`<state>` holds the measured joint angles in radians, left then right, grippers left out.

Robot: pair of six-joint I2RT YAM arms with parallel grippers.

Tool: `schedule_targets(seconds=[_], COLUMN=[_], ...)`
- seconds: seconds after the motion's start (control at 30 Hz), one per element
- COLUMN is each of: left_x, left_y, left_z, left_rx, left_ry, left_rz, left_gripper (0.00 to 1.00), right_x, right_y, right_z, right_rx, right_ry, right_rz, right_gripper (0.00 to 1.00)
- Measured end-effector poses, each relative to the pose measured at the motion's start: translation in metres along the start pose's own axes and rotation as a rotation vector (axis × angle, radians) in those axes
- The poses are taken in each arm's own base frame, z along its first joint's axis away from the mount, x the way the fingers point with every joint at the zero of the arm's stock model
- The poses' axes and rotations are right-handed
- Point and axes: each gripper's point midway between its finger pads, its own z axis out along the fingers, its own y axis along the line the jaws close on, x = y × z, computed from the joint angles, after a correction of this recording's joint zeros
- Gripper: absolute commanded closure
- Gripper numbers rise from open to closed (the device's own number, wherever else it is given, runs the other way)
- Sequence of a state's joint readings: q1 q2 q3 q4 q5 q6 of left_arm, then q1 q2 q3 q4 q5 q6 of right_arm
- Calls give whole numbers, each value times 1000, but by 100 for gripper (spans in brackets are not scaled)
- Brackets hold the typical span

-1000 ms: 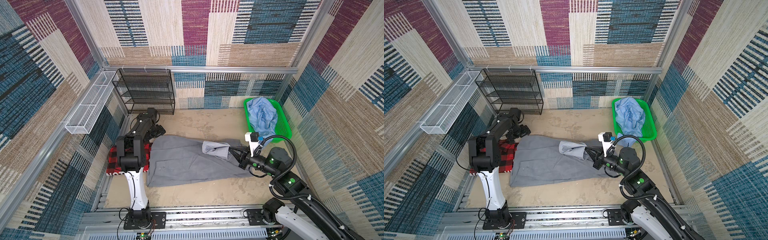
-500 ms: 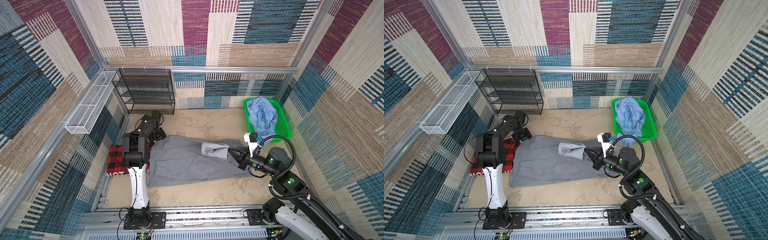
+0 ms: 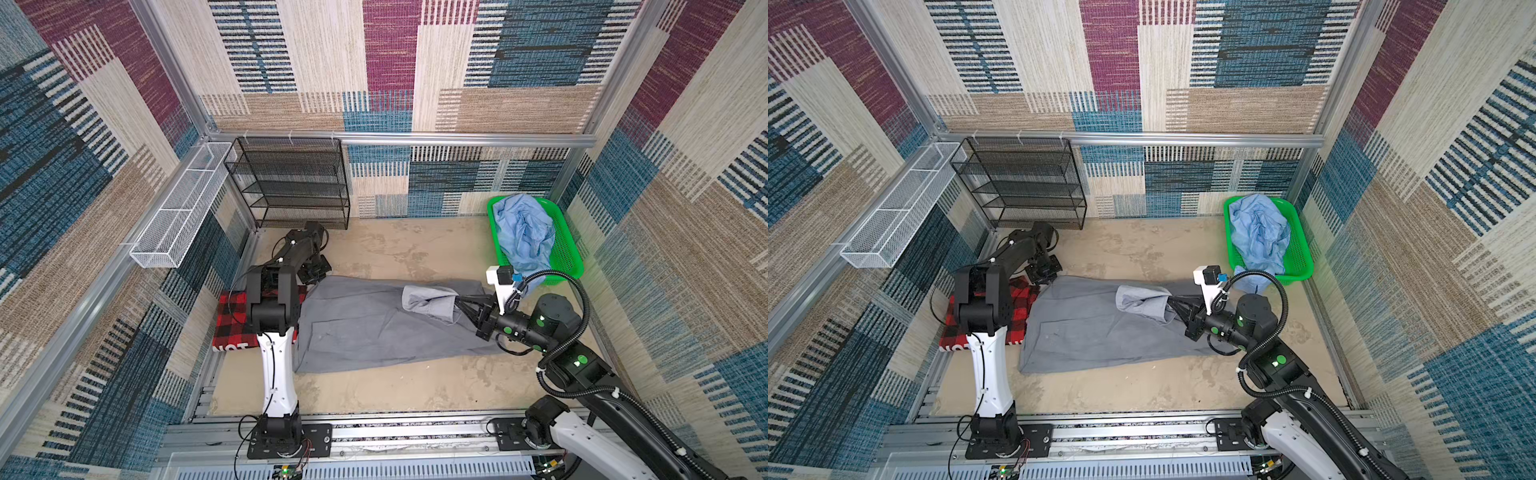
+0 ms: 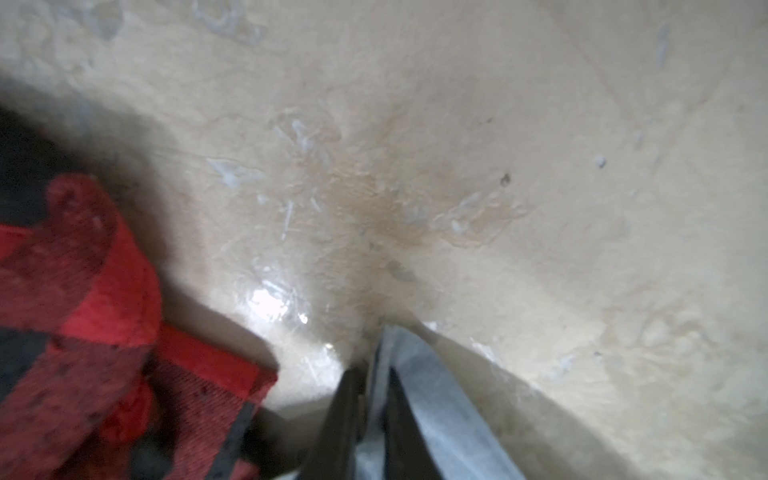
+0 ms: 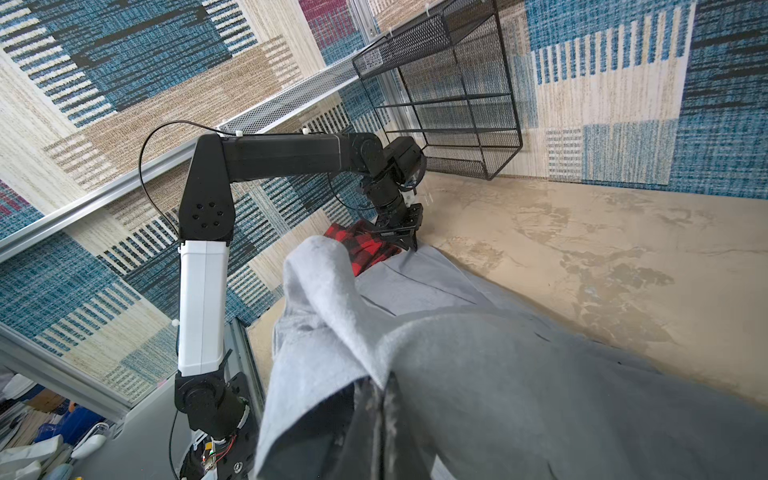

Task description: Fold and stack the long sleeve shirts

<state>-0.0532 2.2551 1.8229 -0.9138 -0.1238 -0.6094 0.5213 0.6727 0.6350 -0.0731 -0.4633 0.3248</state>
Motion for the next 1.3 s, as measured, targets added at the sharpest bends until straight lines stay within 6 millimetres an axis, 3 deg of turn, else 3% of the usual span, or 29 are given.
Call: schedule_targets(seconds=[0.1, 0.27, 0.43, 0.53, 0.77, 0.97, 1.13, 1.3], left_x=[-1, -1, 15, 31, 69, 87, 99, 110], left_y=[3, 7, 16, 27, 68, 81, 93, 109], left_z=[-11, -48, -82, -88, -83, -84, -104, -135], left_rx=[0, 7, 7, -2, -2, 53, 114, 204], left_ry=[-20, -115, -231, -281, -355, -410, -470, -559], left_rz=[4, 18, 40, 49, -15, -64, -115, -185], left_gripper=[100, 100, 100, 96, 77, 57, 46, 39], right_x=[0, -3, -11, -11, -12, -1, 13, 22], right_y=[0, -5, -10, -13, -15, -29, -34, -33], right_z=[0, -1, -2, -3, -8, -12, -16, -23], right_rx=[0, 31, 76, 99, 127, 206, 232, 235], right_ry=[-2, -11, -33, -29, -22, 9, 41, 57], right_rz=[2, 7, 9, 18, 31, 73, 115, 139], right_gripper=[100, 100, 100, 100, 100, 100, 100, 100])
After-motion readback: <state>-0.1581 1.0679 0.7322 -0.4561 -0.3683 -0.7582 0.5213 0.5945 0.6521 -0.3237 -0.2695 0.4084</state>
